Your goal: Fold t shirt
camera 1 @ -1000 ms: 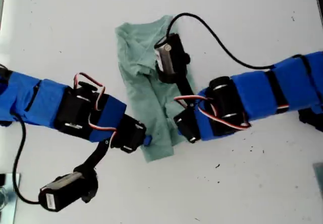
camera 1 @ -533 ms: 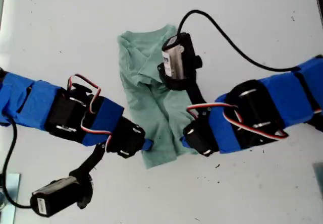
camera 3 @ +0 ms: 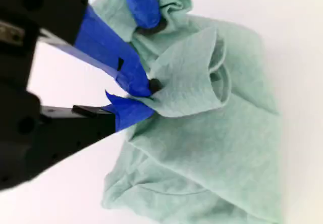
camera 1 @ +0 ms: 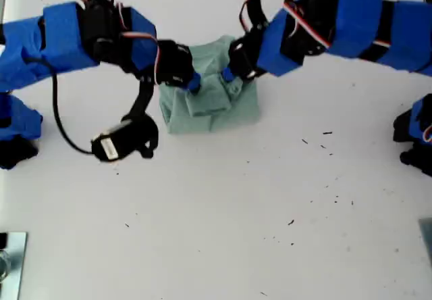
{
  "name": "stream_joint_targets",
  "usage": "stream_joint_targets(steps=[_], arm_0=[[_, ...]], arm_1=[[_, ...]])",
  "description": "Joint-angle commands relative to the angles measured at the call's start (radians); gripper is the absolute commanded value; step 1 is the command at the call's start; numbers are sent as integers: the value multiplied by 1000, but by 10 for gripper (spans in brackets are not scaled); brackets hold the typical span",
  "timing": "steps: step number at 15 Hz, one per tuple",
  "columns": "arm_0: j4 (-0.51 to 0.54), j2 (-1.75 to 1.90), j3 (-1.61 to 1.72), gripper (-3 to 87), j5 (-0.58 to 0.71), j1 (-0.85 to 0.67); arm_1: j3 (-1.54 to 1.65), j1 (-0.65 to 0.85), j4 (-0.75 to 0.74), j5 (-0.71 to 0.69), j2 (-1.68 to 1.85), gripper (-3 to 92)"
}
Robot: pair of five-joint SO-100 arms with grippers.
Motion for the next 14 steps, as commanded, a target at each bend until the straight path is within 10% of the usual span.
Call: stream_joint_targets(steps=[1,7,14], arm_0=[[32,170,26,224,23,-89],[-152,1256,1003,237,-61,-249],[-250,2151,1885,117,-486,290]], arm_1=[[-18,75,-57,-49,43,373],[569,322,-156,26,746,218],[1845,193,37,356,1962,177]])
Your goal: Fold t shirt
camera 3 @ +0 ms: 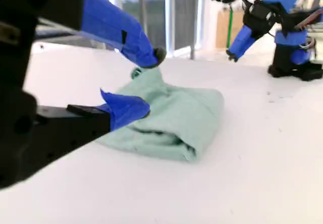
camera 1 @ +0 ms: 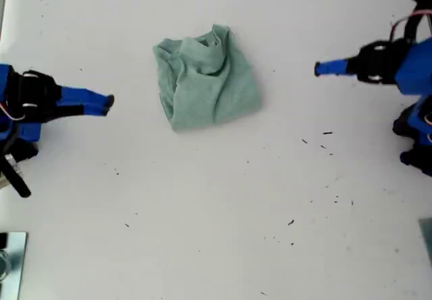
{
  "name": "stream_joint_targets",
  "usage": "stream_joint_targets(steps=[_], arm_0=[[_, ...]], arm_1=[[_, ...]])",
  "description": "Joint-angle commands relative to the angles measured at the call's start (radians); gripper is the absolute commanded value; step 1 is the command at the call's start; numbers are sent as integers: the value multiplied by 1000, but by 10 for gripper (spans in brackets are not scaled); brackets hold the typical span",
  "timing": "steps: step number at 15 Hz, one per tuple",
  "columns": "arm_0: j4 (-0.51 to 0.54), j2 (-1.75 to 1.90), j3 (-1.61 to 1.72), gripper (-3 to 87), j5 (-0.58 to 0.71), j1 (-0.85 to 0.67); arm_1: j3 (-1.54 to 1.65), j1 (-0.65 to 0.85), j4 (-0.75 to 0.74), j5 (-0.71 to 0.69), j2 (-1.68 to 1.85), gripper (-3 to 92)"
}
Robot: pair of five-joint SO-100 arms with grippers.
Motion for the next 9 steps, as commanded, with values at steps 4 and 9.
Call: stream_joint_targets(steps=[4,9], arm_0=[[-15,51,184,186,123,121],[-15,51,187,179,123,318]], arm_1=[[304,-6,101,272,206,160],[304,58,101,-239,204,147]])
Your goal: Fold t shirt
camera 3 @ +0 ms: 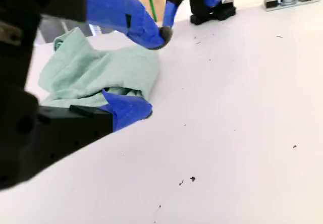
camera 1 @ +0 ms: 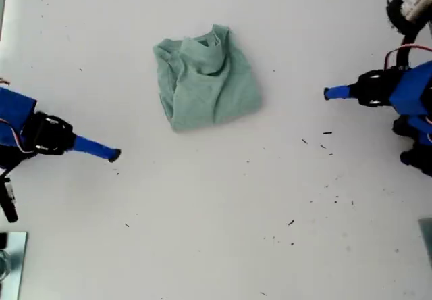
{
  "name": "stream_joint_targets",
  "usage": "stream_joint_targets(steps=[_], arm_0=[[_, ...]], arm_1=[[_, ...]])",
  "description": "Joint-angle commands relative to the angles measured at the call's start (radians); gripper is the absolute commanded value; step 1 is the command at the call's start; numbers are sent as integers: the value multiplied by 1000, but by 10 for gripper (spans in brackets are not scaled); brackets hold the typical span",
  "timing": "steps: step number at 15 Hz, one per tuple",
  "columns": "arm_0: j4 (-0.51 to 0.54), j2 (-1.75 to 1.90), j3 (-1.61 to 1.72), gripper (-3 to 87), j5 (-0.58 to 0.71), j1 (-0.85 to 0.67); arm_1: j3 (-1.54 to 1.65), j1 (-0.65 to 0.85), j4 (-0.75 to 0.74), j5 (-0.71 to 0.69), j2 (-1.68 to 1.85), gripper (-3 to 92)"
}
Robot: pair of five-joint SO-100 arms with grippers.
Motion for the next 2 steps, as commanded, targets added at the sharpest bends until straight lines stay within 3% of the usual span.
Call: stream_joint_targets(steps=[1,2], arm_0=[[-17,5,11,179,8,64],[-17,5,11,179,8,77]], arm_1=[[46,14,2,-38,5,147],[46,14,2,-38,5,147]])
